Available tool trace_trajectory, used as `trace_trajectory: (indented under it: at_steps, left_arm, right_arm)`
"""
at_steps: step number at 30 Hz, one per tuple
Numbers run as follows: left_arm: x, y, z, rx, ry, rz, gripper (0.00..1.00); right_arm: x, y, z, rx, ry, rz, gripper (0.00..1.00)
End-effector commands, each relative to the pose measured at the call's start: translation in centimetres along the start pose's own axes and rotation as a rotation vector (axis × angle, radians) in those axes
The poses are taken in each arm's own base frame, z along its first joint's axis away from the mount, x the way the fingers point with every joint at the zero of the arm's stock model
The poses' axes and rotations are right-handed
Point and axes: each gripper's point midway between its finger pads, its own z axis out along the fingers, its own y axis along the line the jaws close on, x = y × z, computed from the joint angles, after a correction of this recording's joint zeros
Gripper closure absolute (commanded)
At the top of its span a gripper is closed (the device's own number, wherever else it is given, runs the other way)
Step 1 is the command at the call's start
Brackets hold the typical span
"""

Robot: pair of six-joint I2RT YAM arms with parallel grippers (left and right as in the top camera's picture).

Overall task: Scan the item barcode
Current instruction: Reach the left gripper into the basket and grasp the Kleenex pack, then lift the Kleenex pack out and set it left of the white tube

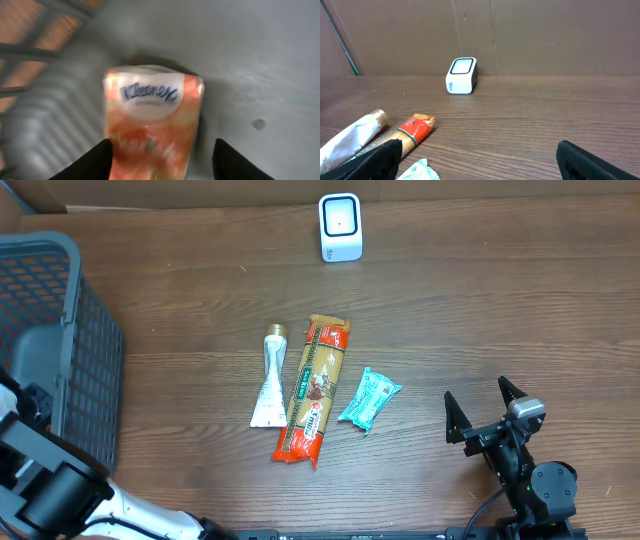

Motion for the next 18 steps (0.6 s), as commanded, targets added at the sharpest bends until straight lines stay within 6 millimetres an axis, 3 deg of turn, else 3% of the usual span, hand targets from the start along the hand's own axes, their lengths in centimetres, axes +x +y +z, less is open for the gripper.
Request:
trace_trajectory:
  at_steps: [1,6,9,14,18]
  left_arm:
    - [1.1,-0.3,2.1,0.004,0.052,-0.028,0.47]
    - [1.4,-0.5,3.3,0.004,0.072,-0.024,0.55]
    - [1.5,-0.5,3.4,0.004,0.074,-0.023,0.96]
    - [2.0,-0.6,2.9,0.004,0.103,-0.014,0.96]
    - [1.5,-0.2,0.6,0.005,0.112,-0.012,0.96]
  right_arm:
    - [0.2,0.0,0.0,0.001,-0.001,0.003,0.00]
    - [0.2,0.0,0.0,0.001,-0.001,0.003,0.00]
    - [0.2,0.0,0.0,0.001,-0.001,0.003,0.00]
    - [0.2,0.0,0.0,0.001,-0.001,0.003,0.00]
    - [0.2,0.0,0.0,0.001,-0.001,0.003,0.00]
